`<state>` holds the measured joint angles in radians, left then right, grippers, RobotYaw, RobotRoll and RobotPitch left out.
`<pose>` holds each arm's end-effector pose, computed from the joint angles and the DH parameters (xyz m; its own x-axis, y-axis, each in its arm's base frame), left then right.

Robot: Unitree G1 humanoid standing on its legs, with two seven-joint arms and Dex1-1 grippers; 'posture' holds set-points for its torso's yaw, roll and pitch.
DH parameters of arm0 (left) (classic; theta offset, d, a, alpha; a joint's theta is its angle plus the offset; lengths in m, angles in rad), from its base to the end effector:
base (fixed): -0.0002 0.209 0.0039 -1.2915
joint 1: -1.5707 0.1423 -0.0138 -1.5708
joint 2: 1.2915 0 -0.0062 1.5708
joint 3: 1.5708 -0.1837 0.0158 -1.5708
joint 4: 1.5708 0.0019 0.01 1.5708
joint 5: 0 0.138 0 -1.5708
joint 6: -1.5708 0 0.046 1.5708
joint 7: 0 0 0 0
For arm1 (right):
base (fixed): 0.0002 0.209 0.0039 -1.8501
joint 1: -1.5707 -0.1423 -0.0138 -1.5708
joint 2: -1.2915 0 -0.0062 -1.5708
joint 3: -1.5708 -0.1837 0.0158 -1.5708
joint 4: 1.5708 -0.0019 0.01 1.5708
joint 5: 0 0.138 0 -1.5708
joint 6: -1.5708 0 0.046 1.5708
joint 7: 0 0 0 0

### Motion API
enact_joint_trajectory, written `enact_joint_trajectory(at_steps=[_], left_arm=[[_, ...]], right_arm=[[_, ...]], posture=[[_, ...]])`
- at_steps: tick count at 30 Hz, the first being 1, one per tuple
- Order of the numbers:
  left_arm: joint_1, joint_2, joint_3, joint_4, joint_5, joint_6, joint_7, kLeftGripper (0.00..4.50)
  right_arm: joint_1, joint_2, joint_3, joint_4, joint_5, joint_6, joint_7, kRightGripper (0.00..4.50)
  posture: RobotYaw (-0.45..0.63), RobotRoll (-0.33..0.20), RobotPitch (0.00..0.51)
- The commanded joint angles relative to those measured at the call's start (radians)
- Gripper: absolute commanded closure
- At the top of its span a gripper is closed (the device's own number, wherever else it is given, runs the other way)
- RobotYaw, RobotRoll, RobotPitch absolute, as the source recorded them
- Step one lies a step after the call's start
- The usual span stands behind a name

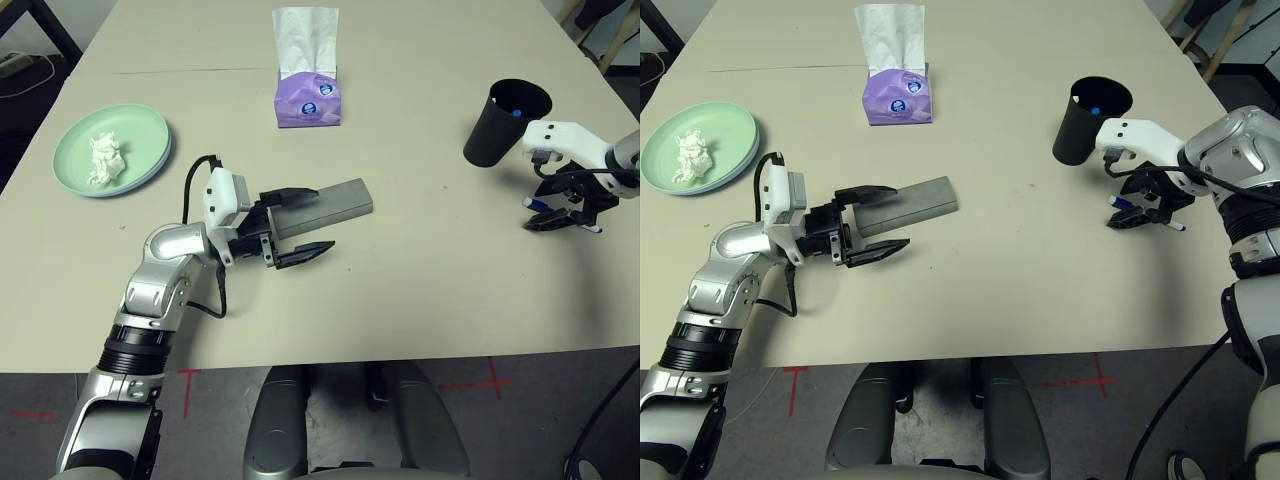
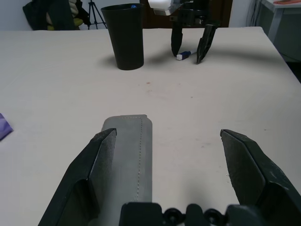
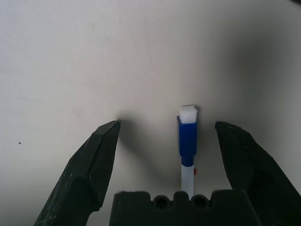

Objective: Organize and tidy the items on the table.

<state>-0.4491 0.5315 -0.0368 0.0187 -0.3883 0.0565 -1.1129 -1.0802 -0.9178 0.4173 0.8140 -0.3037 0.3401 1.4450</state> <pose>0.2734 0.2120 0.1658 0.3377 -0.9412 -0.0024 0.8739 0.3126 0.3723 0.3253 -0.3098 0.2544 0.3898 0.2039 -0.8980 -0.8369 0.4854 -0.2530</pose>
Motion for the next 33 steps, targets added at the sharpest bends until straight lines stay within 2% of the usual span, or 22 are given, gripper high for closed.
enact_joint_trajectory(at_steps=[1, 5, 8, 17, 18, 27, 30, 33], left_arm=[[0.001, 0.003, 0.0, 0.014, 0.022, -0.019, 0.01, 0.0], [-0.004, 0.003, -0.003, 0.023, 0.024, -0.024, 0.013, 0.0], [-0.003, 0.004, -0.004, 0.025, 0.024, -0.027, 0.013, 0.0], [-0.002, 0.01, -0.001, 0.025, 0.024, -0.026, 0.013, 0.0], [-0.005, 0.009, -0.002, 0.028, 0.025, -0.028, 0.013, 0.0], [-0.038, -0.004, -0.01, 0.065, 0.034, -0.042, 0.01, 0.0], [-0.049, -0.007, -0.01, 0.075, 0.033, -0.045, 0.008, 0.0], [-0.062, -0.01, -0.012, 0.088, 0.034, -0.05, 0.008, 0.0]], right_arm=[[0.015, 0.004, -0.015, 0.021, -0.005, -0.004, -0.005, 0.03], [0.023, 0.013, -0.01, 0.031, -0.008, -0.021, -0.011, 0.03], [0.026, 0.017, -0.007, 0.031, -0.011, -0.031, -0.01, 0.63], [0.009, 0.017, -0.006, 0.052, -0.032, -0.066, -0.014, 3.92], [0.005, 0.016, -0.007, 0.053, -0.034, -0.069, -0.012, 4.17], [-0.029, -0.006, -0.05, 0.001, -0.004, -0.027, 0.046, 4.18], [-0.016, -0.002, -0.106, -0.062, 0.051, 0.059, 0.067, 4.18], [0.037, 0.023, -0.19, -0.164, 0.153, 0.184, 0.074, 4.18]], posture=[[0.1, 0.0, 0.278], [0.1, 0.0, 0.278], [0.11, 0.0, 0.278], [0.11, 0.0, 0.268], [0.11, 0.0, 0.265], [0.09, 0.0, 0.239], [0.08, 0.0, 0.232], [0.08, 0.0, 0.225]])
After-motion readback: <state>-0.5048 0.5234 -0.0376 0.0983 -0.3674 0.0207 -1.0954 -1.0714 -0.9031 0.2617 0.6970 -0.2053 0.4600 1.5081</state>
